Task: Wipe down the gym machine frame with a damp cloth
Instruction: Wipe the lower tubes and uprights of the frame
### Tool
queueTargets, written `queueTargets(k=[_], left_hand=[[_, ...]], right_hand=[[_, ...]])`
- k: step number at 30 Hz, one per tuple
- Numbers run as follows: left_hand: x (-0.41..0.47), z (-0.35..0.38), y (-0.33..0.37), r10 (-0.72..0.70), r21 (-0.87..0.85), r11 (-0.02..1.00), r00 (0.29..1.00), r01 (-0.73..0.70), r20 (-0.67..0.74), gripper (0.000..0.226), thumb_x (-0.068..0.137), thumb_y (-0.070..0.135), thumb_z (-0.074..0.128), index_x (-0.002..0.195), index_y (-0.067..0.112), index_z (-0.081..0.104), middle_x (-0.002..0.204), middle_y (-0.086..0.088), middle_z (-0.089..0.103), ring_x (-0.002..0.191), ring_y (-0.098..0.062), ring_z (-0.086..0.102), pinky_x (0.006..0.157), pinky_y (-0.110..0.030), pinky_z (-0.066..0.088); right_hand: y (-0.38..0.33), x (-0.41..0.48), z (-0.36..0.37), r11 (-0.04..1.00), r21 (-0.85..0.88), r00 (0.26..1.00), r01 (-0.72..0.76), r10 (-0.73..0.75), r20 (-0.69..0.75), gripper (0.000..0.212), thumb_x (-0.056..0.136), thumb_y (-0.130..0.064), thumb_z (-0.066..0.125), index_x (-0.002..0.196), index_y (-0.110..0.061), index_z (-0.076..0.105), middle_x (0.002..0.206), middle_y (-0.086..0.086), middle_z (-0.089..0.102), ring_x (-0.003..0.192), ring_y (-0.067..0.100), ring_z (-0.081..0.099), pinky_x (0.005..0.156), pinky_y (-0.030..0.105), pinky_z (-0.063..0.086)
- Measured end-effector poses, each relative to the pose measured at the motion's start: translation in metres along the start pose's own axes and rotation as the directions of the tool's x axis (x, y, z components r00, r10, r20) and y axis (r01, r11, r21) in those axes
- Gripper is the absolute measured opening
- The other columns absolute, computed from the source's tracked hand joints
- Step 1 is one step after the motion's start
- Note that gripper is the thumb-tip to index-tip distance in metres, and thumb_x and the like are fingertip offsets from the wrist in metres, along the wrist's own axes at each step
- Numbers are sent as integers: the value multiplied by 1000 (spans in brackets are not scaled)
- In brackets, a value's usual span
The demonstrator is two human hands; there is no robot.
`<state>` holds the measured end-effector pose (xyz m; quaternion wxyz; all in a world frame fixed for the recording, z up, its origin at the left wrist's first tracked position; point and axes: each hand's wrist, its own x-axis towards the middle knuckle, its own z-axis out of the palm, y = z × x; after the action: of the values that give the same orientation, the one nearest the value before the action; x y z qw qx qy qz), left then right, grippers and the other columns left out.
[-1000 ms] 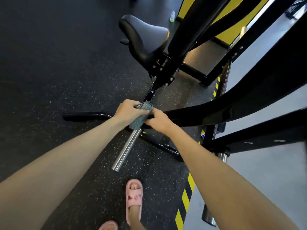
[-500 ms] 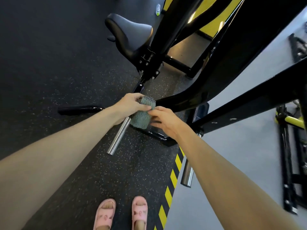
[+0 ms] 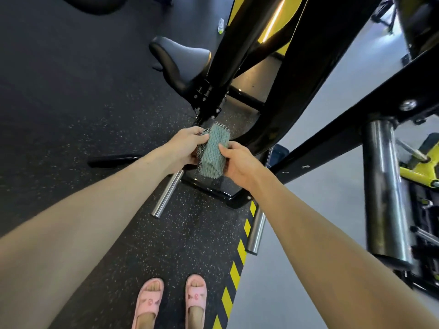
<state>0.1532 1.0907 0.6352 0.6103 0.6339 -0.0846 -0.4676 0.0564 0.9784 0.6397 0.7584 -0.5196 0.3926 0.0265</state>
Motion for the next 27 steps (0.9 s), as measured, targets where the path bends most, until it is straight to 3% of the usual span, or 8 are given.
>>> queueTargets(k=[4, 10, 13, 16, 18, 20, 23, 27], left_hand=[[-18, 12, 27, 20, 49, 999, 1000, -20, 14, 18, 104, 21, 41, 103, 18, 58, 99, -6, 66, 84, -20, 64, 61, -32, 54], [-46, 42, 66, 53, 148, 987, 998, -59, 43, 23, 103, 31, 42, 119, 23, 55, 108, -2, 66, 85, -15, 64, 56, -27, 50], [-59, 54, 84, 76, 172, 981, 992, -92, 98, 41, 94, 48, 52, 127, 23, 51, 112, 4, 62, 92, -9, 62, 60, -24, 48], [-66, 64, 96, 90, 236, 962, 975, -138, 203, 55, 88, 23, 69, 137, 22, 43, 116, -3, 60, 97, -13, 62, 64, -25, 50], [-72, 75, 104, 95, 244, 956, 961, -161, 260, 57, 87, 1, 65, 137, 17, 43, 111, -6, 61, 95, -17, 62, 68, -28, 52], [-78, 89, 113, 121, 251, 947, 948, -199, 295, 58, 87, -12, 57, 137, 13, 43, 114, -11, 61, 103, -24, 61, 81, -34, 54], [-83, 108, 125, 136, 319, 913, 927, -254, 348, 67, 81, -23, 51, 137, 13, 45, 124, -17, 59, 118, -31, 56, 98, -40, 48], [-96, 135, 141, 109, 417, 858, 900, -299, 422, 78, 77, -23, 53, 138, 26, 44, 127, -14, 57, 119, -32, 54, 101, -46, 45]], right_hand=[[-27, -29, 2, 996, -73, 999, 49, -48, 21, 22, 97, 2, 47, 117, -8, 47, 110, 10, 61, 100, 26, 62, 75, 46, 56], [-52, -70, -4, 982, -152, 991, 114, -122, -48, 51, 88, 19, 46, 132, -6, 40, 125, 19, 57, 108, 29, 60, 78, 42, 56], [-63, -87, -9, 979, -132, 981, 158, -171, -96, 54, 85, 17, 53, 133, -5, 40, 124, 18, 59, 109, 30, 62, 76, 42, 57], [-73, -106, -17, 978, -109, 971, 179, -193, -140, 57, 83, 15, 59, 133, -6, 42, 122, 15, 61, 108, 29, 63, 81, 45, 57], [-80, -122, -23, 974, -117, 966, 192, -209, -153, 58, 81, 17, 59, 132, -8, 45, 123, 14, 61, 109, 28, 63, 81, 43, 57], [-89, -138, -30, 969, -119, 957, 217, -235, -167, 51, 83, 15, 57, 127, -9, 49, 120, 12, 62, 107, 27, 62, 79, 39, 57], [-100, -163, -44, 959, -133, 941, 250, -273, -197, 37, 90, 2, 58, 125, -10, 50, 117, 10, 64, 102, 26, 65, 79, 39, 57], [-114, -192, -64, 935, -248, 919, 252, -312, -243, 32, 94, -11, 58, 125, -9, 50, 114, 14, 66, 96, 29, 69, 80, 38, 58]])
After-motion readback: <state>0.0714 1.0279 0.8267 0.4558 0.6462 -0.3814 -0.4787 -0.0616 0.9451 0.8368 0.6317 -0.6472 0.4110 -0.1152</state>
